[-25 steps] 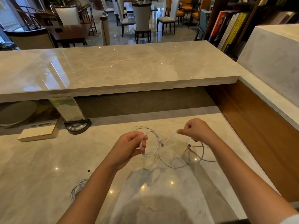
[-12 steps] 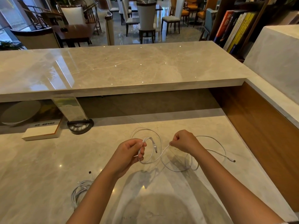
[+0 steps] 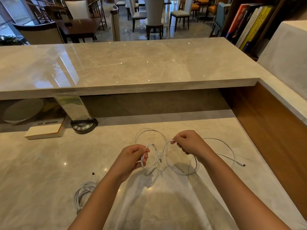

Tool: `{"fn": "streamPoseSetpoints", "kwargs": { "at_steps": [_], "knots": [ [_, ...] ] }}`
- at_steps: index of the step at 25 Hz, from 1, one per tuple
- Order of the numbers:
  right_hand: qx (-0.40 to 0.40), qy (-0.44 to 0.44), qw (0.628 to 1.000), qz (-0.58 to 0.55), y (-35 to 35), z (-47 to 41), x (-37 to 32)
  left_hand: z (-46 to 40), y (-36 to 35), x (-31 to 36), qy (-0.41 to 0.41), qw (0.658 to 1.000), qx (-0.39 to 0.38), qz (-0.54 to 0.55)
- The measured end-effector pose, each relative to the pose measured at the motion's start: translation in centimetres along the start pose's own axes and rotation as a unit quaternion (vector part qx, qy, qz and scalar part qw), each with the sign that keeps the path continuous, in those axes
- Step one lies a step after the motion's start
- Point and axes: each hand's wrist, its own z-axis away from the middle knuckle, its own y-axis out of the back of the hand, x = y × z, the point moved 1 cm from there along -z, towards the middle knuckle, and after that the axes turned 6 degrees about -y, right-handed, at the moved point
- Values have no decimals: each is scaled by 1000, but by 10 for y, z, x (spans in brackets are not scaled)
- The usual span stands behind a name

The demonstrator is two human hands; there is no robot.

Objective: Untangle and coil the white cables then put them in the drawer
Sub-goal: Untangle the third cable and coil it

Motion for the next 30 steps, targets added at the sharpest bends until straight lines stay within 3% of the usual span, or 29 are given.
{"fn": "streamPoseSetpoints", "kwargs": {
  "at_steps": [4,9,12,14,17,20,22,25,27,30],
  "knots": [
    [-52,40,994,-85,-13,29,-11,-3,-5,-8,3,998,43,54],
    [11,56,989,-138,-31,28,-9,1,-22,-9,10,997,4,77],
    [63,142,987,-30,-46,34,-4,1,-25,-9,9,989,14,145],
    [124,226,965,58,-60,45,2,0,-25,-9,7,977,18,212],
    [211,300,922,121,-72,51,14,2,-26,-10,-2,958,18,288],
    [234,335,902,137,-80,48,21,4,-27,-7,-14,957,26,287],
    [193,322,924,78,-84,51,21,5,-27,-4,-16,954,42,296],
    [44,212,973,-84,-75,57,23,1,-18,1,-7,917,56,394],
    [-43,193,979,-41,-58,56,31,-2,-4,4,-14,891,53,451],
    [-152,187,963,118,-25,47,48,-5,17,6,-31,883,35,467]
  ]
}}
